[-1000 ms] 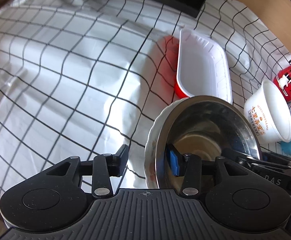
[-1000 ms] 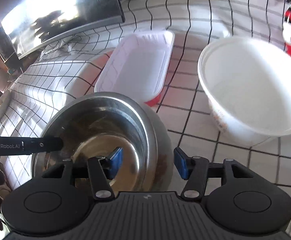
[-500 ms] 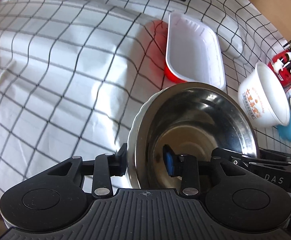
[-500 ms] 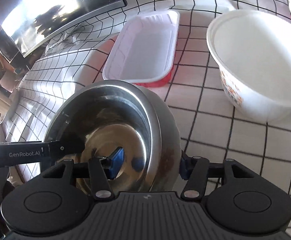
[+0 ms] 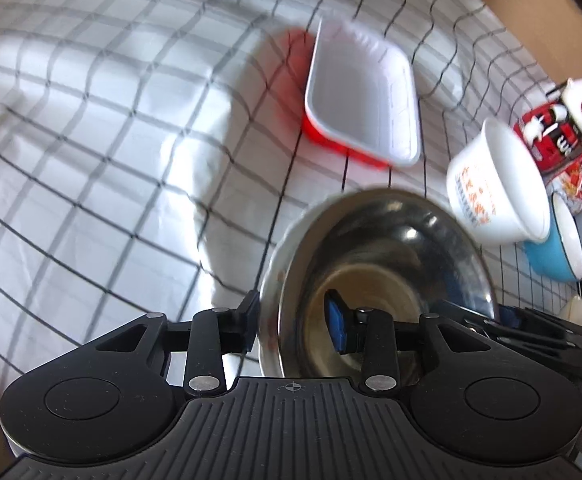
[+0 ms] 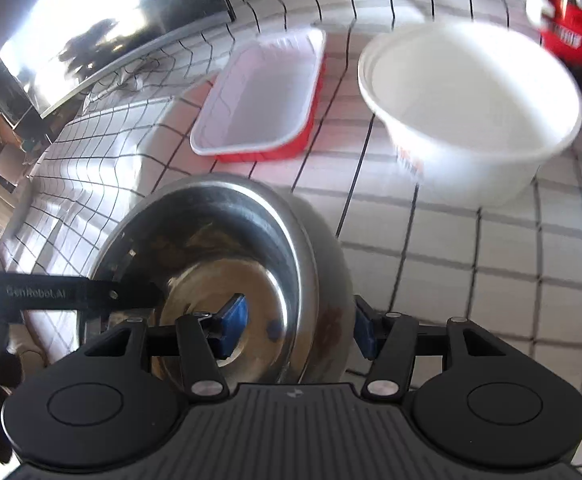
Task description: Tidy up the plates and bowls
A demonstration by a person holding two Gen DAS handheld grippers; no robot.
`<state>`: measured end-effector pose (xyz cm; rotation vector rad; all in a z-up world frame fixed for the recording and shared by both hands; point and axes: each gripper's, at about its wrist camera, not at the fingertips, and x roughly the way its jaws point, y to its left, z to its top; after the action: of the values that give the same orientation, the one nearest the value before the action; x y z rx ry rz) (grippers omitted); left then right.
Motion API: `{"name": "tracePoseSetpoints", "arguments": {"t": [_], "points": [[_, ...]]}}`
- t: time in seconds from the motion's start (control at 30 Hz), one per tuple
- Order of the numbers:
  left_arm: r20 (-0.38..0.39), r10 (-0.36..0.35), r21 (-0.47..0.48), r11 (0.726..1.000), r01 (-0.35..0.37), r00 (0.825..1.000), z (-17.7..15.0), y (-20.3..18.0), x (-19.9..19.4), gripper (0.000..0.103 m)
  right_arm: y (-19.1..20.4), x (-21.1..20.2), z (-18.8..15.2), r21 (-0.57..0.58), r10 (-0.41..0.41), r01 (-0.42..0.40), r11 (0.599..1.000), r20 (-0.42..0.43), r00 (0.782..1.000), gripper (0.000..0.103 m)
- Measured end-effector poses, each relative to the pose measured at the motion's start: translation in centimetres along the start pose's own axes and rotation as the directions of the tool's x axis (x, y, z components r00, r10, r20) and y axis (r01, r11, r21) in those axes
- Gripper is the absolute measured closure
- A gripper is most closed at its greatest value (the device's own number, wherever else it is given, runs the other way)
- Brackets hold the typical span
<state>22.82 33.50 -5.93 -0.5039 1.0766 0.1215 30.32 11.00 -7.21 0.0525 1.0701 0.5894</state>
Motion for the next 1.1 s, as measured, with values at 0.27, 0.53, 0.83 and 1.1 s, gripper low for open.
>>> {"name": "tracePoseSetpoints", "arguments": {"t": [0.27, 0.53, 0.83, 1.1], "points": [[0.281, 0.030, 0.058, 0.997, -0.048, 0.959, 1.2, -3.5, -6.3, 0.065, -2.1, -6.1, 0.0, -0.063, -0.101, 0.116, 0.991, 0.202, 0.974, 0.041], [0.224, -0.181, 0.210, 0.968, 0.134, 0.958, 0.9, -13.0, -4.7, 0.065, -7.9, -13.0, -0.7, 0.010, -0.307, 0.327, 0.945, 0.370, 0.877, 0.022], [0.047, -0.254, 0.347, 0.911, 0.223, 0.966, -3.7, -22.2, 0.1, 0.065, -17.5, -19.1, -5.2, 0.197, -0.553, 0.520, 0.831, 0.379, 0.742, 0.004], [-0.072, -0.299, 0.377, 0.875, 0.304, 0.951, -7.1, -27.6, 3.8, 0.065, -23.2, -20.6, -9.0, 0.338, -0.452, 0.359, 0.870, 0.257, 0.854, 0.016]]}}
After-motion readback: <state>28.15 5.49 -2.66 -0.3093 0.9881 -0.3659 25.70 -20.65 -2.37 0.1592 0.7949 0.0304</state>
